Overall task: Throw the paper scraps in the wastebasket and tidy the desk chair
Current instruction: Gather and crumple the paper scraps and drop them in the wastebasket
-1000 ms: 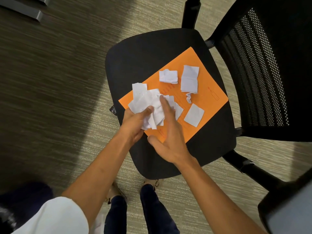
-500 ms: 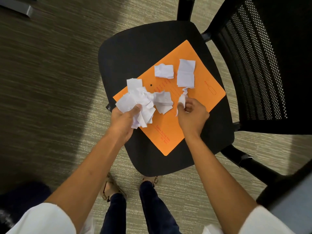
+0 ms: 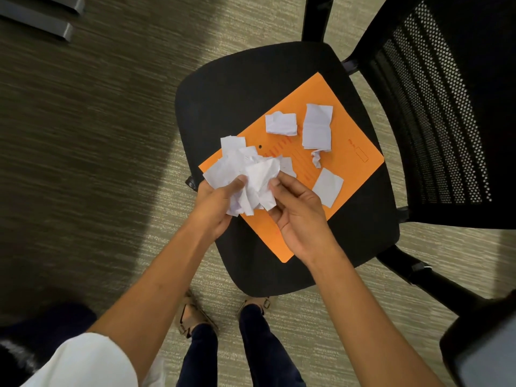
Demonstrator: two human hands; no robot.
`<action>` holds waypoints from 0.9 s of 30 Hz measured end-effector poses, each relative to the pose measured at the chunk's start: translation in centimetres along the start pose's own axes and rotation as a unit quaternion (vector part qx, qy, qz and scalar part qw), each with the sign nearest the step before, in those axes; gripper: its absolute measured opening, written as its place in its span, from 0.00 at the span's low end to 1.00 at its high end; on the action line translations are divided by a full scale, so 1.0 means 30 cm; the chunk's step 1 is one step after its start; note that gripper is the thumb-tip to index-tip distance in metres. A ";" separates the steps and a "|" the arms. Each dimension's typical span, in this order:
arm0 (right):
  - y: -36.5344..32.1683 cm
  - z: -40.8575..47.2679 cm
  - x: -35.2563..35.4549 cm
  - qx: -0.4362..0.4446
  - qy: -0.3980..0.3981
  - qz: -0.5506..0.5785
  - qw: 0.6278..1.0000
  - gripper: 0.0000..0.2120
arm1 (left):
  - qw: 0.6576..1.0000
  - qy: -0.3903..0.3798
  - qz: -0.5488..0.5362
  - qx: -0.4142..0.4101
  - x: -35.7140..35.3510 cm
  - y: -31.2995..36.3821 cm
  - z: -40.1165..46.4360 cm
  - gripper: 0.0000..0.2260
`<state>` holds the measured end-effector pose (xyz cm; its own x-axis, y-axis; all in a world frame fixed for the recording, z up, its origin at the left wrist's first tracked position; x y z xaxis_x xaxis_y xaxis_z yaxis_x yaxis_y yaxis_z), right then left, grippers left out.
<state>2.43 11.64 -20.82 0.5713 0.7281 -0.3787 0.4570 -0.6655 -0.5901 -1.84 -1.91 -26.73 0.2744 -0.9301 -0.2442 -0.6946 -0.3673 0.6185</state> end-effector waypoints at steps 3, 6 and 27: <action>0.000 0.027 0.010 0.026 0.033 -0.063 0.997 0.10 | 1.000 -0.015 -0.016 0.006 -0.004 -0.010 -0.011 0.19; -0.020 0.041 0.026 0.120 0.093 -0.196 0.969 0.07 | 0.999 -0.031 -0.022 0.006 -0.010 -0.020 -0.022 0.20; -0.122 0.137 0.354 0.186 0.408 -0.524 0.724 0.34 | 0.998 0.047 -0.014 -0.041 0.038 -0.027 0.000 0.15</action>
<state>4.02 22.49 -25.61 0.3255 0.3608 0.8740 0.8030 0.3825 -0.4570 -0.97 -2.67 -27.52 0.3564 -0.9143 -0.1927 -0.6304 -0.3875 0.6727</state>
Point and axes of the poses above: each hand's wrist, its own z-axis towards the middle knuckle, its own x-axis out of the back of the hand, y = z × x, the point moved 4 cm from there along z, towards the middle knuckle, and after that the axes turned 8 degrees about y, right-handed, at the moved point
